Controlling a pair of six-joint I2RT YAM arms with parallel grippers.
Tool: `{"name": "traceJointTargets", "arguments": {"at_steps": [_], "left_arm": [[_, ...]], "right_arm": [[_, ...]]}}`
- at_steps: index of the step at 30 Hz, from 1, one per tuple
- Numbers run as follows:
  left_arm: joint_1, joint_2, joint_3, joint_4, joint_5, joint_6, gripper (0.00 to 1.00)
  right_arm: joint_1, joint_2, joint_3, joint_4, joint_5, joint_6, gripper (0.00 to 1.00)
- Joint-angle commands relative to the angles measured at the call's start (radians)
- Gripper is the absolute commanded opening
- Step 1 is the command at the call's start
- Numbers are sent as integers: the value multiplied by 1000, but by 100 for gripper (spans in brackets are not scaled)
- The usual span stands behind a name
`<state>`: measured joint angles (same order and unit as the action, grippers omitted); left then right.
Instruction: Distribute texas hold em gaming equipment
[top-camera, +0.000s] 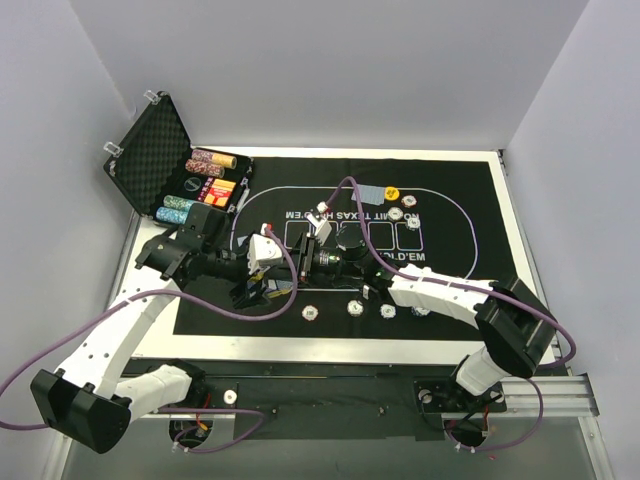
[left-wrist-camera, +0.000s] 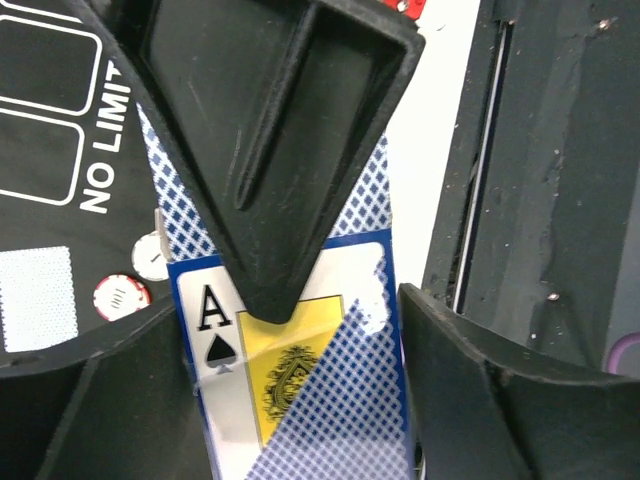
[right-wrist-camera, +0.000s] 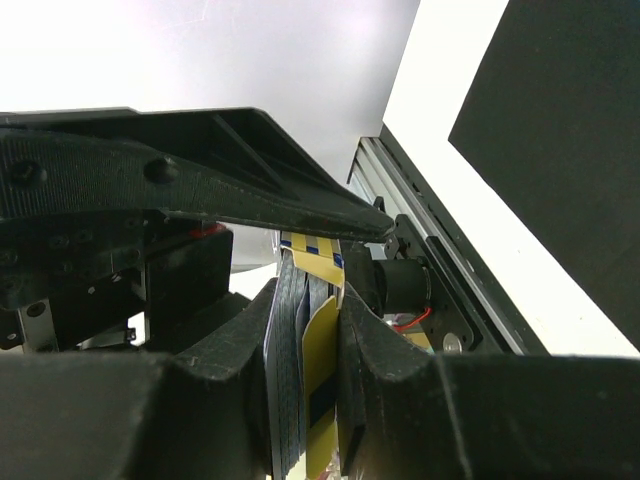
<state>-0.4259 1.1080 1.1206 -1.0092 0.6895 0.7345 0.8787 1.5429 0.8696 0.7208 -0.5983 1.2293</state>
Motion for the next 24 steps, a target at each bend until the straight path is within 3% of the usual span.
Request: {"name": "traceJointTargets", "arguments": {"at_steps": [1, 2, 4, 5, 7, 15, 24], "left_arm": [[-4, -22, 16, -14, 15, 46, 73], [-5, -22, 18, -5, 12, 43, 68], [-5, -16, 22, 9, 8, 37, 49], [-5, -14, 30, 11, 16, 37, 35], [-5, -7, 39, 21, 22, 22, 27], [-4, -14, 45, 3, 33, 20, 24], [-4, -17, 47, -2, 45, 25, 18]], "right_arm": [[8, -60, 60, 60, 2, -16, 1], [8, -61, 62, 55, 2, -17, 1], [8, -61, 65, 51, 3, -19, 1], [9, -61, 65, 49, 2, -22, 1], [9, -60, 68, 42, 2, -24, 4], [-33, -151, 22, -93, 17, -91, 44], [-60, -231, 3, -279, 35, -192, 49]]}}
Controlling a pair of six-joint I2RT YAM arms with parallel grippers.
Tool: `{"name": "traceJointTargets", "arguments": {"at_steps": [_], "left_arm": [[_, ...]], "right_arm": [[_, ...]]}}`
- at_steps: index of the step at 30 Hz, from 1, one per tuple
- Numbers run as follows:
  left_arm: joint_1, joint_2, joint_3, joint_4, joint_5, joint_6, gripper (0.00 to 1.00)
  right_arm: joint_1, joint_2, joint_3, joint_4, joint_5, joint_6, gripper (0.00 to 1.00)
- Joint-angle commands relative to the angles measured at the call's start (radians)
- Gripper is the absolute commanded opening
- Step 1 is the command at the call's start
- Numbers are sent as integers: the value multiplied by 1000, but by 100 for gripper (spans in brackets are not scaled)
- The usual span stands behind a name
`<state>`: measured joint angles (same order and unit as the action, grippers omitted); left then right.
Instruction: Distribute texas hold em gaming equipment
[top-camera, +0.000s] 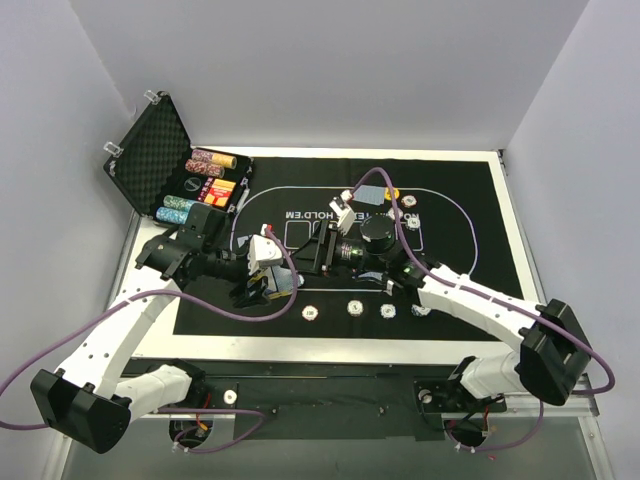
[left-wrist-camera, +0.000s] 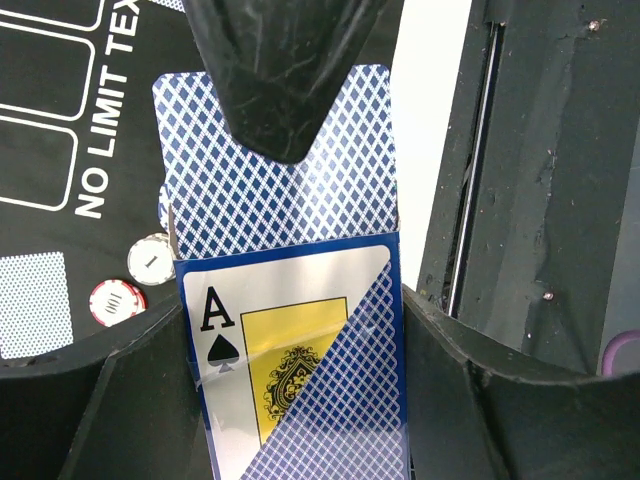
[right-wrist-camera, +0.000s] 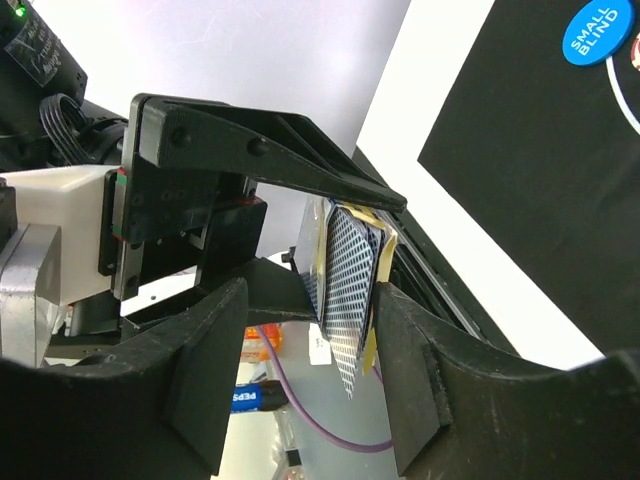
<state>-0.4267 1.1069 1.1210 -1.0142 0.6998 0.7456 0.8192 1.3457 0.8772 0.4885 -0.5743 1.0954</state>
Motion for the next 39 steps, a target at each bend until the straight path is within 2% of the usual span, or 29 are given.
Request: {"name": "traceJointTargets", "arguments": {"at_steps": [1, 7, 16, 22, 31, 36, 39], "left_arm": [[-3, -15, 49, 2, 35, 14, 18], [-4, -13, 62, -6, 43, 17, 12], [-4, -19, 66, -14, 49, 17, 6], [-4, -21, 63, -11, 53, 14, 5], [-4, -25, 62, -11, 52, 9, 3], [-4, -27, 62, -9, 50, 11, 3], [-4, -30, 54, -9, 47, 11, 3]], "right_arm": [[6, -37, -6, -50, 13, -63, 48], [40, -5, 23, -149, 44, -130, 48], [43, -11, 28, -186, 71, -160, 45], [14, -55, -20, -165, 83, -143, 42], [-18, -86, -58, -113, 87, -104, 32], [-18, -108, -47, -162, 114, -135, 33], [-15, -141, -31, -185, 148, -146, 42]]}}
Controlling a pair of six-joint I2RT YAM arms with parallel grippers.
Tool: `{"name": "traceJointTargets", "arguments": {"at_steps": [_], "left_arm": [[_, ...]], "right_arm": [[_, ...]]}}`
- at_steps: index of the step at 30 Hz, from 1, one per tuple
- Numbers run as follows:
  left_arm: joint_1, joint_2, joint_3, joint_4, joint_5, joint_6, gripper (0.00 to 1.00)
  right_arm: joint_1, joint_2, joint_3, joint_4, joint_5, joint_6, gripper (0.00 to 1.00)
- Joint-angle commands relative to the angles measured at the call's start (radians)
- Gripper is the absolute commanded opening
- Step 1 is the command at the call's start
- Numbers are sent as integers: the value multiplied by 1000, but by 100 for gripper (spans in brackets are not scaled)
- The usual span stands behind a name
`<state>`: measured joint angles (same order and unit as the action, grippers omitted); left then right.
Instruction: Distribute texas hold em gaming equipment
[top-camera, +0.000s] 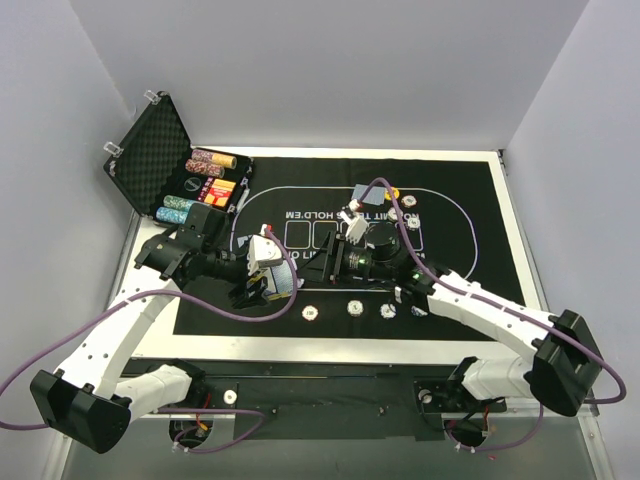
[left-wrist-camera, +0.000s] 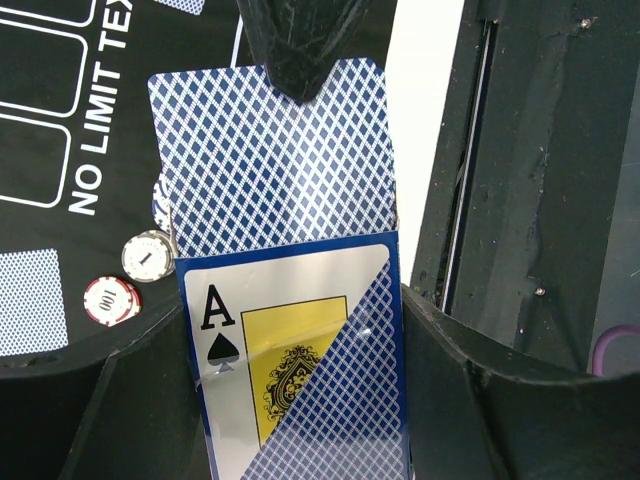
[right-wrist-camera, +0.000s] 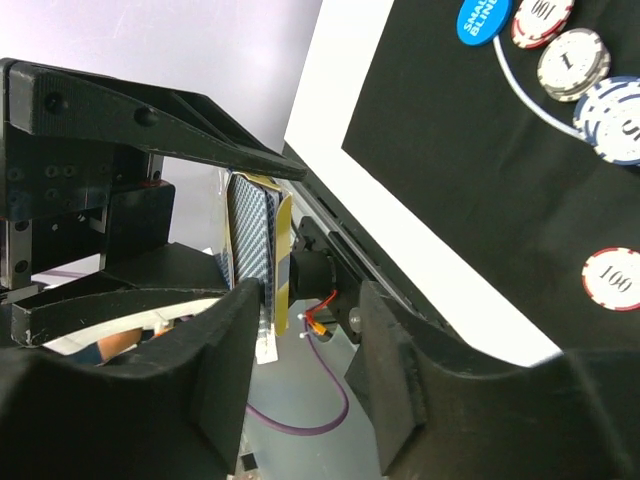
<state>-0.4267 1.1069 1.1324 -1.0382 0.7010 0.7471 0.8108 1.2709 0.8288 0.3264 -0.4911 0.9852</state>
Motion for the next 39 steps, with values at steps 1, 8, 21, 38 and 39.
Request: {"name": "traceJointTargets", "arguments": {"at_steps": [1, 8, 21, 38, 39], "left_arm": [[-4, -28, 38, 15, 43, 9, 2], [-4, -24, 32, 9, 40, 11, 2], [-4, -25, 53, 6, 35, 0, 9], [-4, -33, 66, -14, 61, -8, 5], [-4, -33, 66, -14, 61, -9, 5]], "right_arm": [[-4, -73, 24, -29, 72, -45, 43], [59, -36, 121, -116, 120, -102, 47], [108, 70, 174, -142, 132, -118, 41], [62, -28, 76, -145, 152, -97, 27], [60, -30, 73, -145, 154, -95, 27]]}}
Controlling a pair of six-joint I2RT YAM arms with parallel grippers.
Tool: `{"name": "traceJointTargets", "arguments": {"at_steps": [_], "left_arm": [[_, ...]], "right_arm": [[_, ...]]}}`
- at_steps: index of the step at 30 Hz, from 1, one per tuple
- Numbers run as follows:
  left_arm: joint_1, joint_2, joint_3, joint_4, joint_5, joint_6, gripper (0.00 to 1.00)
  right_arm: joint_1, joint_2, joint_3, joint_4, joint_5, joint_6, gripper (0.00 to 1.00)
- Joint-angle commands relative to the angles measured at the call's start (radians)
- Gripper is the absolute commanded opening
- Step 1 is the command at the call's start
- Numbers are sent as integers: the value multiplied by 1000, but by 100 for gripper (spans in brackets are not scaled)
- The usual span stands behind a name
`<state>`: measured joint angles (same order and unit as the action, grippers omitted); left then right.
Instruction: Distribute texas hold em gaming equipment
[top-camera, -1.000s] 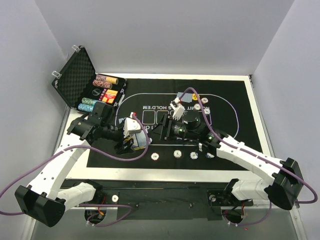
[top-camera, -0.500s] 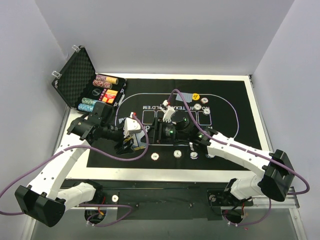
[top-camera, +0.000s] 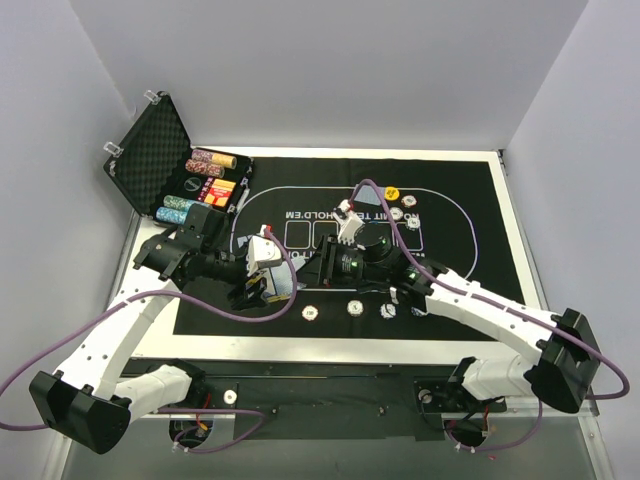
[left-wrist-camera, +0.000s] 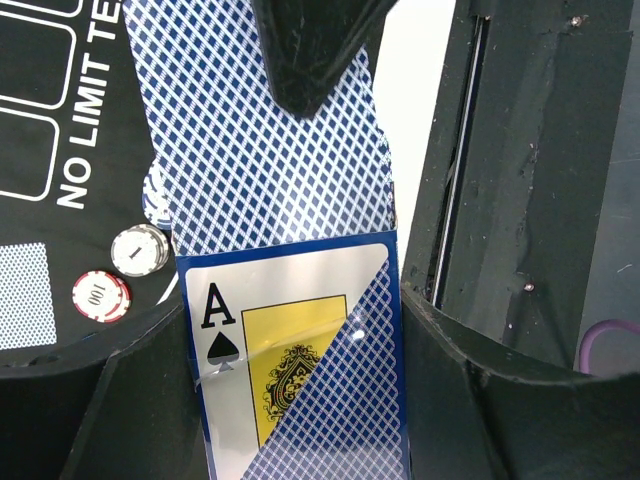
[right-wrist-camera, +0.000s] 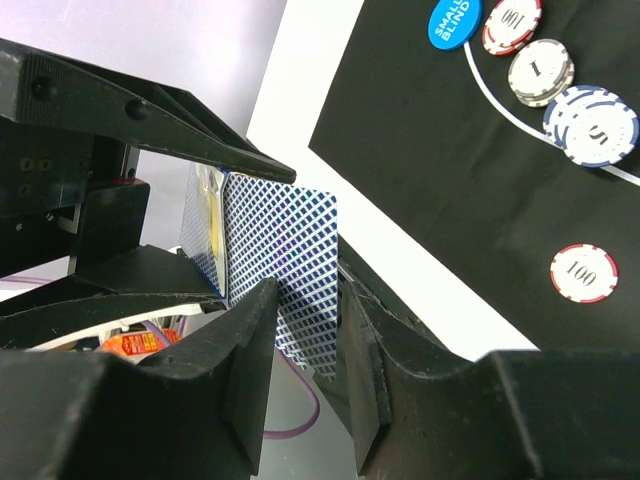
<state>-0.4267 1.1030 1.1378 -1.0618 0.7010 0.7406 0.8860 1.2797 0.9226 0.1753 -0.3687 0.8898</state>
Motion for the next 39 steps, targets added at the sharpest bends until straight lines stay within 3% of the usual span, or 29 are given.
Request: {"name": "traceJointTargets", "arguments": {"at_steps": [1, 14, 23, 30, 39], "left_arm": [[-4, -28, 63, 8, 61, -4, 3], [-4, -37, 50, 16, 66, -15, 0], [-3, -40, 39, 28, 64, -30, 0], [0, -42, 27, 39, 57, -44, 0], [11, -38, 17, 46, 57, -43, 0]], "right_arm": [[-16, -42, -24, 7, 30, 3, 27], [-42, -89, -45, 18, 14, 24, 26], [-61, -132, -62, 6, 7, 28, 18], [-70, -164, -73, 3, 5, 35, 4], [-87, -210, -41, -56, 8, 21, 2]]}}
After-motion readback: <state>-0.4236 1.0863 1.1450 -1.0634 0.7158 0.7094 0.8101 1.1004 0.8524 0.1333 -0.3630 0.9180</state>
